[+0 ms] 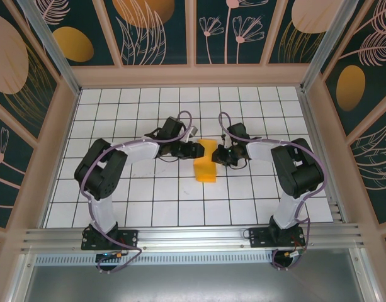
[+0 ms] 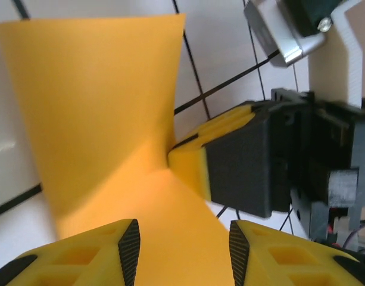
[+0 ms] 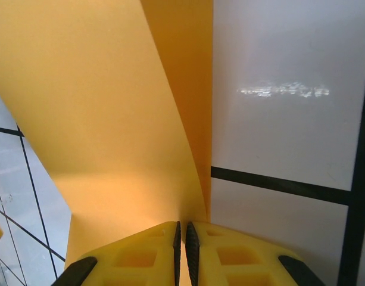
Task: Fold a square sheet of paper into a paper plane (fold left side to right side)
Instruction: First fold the square sheet of paper in half at the center of the table.
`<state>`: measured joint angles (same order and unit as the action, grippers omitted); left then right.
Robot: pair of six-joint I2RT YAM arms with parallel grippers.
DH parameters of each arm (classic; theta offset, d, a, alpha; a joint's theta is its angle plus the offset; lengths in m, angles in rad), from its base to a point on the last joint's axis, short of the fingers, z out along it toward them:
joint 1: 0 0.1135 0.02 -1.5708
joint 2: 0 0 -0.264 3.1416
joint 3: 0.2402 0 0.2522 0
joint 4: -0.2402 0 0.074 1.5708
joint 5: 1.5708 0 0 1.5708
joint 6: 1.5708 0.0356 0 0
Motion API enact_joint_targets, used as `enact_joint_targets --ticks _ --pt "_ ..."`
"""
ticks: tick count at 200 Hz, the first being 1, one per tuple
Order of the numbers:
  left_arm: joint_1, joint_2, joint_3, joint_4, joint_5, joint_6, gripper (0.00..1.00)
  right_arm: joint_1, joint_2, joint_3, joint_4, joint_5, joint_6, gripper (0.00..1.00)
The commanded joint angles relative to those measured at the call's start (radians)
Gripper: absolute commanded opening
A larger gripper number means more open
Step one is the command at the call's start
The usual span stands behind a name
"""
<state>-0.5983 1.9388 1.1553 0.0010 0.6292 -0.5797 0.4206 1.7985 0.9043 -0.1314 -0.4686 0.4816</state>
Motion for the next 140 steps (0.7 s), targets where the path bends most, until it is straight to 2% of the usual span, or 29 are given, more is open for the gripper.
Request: enact_joint_targets --ticks 1,36,94,140 --pt "-0.004 0.065 0.049 0.0 0.028 0.01 0.47 0.008 0.067 -0.015 -0.088 0.113 -0.018 0.18" --pt "-0.004 0.103 0.069 -0.017 -0.001 0.014 0.47 0.009 0.069 -0.01 -0.097 0.126 -0.02 0.18" --pt "0.017 0.112 0.02 -0.067 -0.135 0.011 0.47 0.009 0.067 -0.006 -0.119 0.151 -0.03 0.18" --pt "0.06 0.039 -0.006 -0.07 -0.115 0.037 0.5 0.009 0.066 -0.007 -0.119 0.146 -0.034 0.18"
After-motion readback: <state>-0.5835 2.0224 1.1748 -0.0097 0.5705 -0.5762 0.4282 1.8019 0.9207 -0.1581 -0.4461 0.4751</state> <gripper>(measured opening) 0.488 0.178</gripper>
